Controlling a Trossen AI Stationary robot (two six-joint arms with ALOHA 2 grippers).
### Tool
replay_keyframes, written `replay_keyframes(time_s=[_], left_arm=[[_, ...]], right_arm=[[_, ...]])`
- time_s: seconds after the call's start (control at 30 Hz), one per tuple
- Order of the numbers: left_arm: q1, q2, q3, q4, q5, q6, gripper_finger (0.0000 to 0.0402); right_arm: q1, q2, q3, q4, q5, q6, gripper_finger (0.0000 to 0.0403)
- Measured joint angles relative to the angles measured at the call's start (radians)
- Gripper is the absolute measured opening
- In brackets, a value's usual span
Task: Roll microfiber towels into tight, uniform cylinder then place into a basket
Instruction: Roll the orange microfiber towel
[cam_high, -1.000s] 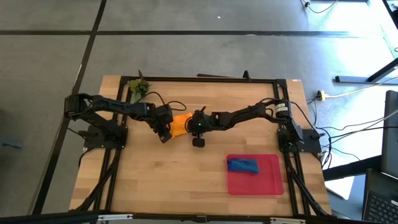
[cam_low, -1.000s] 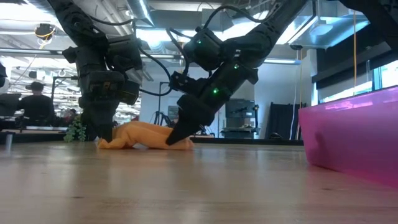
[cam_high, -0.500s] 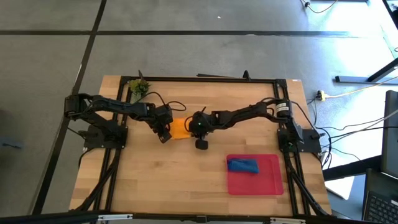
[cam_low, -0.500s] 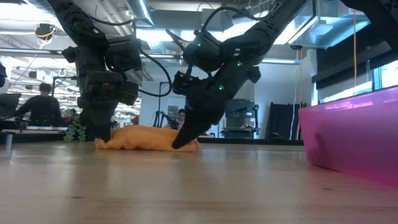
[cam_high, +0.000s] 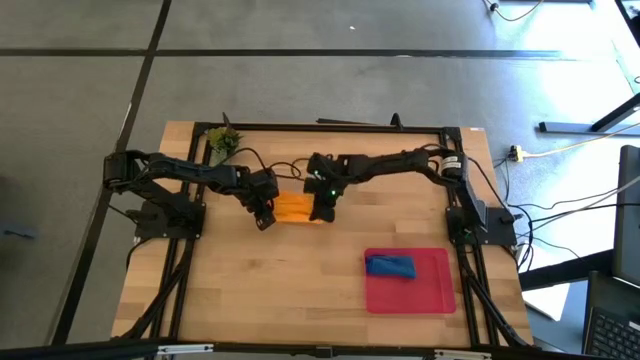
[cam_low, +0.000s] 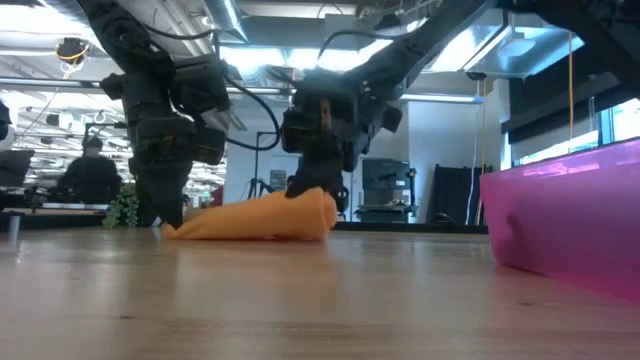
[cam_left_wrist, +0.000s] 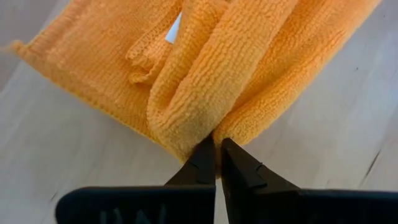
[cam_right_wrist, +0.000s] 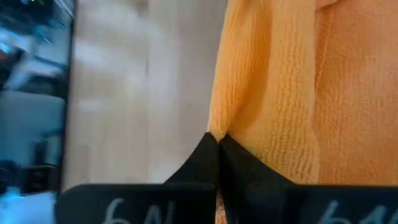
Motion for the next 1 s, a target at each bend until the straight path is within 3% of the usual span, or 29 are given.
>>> replay_keyframes(time_s=[0.2,0.6,1.0], left_arm=[[-0.027,0.000,0.000,0.008,-0.016,0.004,0.0000],[-0.090,0.000,-0.002,0.013,-0.086,0.078,0.0000],[-0.097,0.000,-0.002,0.027,-0.102,0.137,0.0000]], right_arm=[[-0.038,0.025,0.001,0.009,-0.126,0.125,0.0002],[-0.123,0.098,0.002,0.128,-0.331,0.570,0.0005],[-0.193,0.105,0.002,0.207,-0.402,1.022,0.0008]])
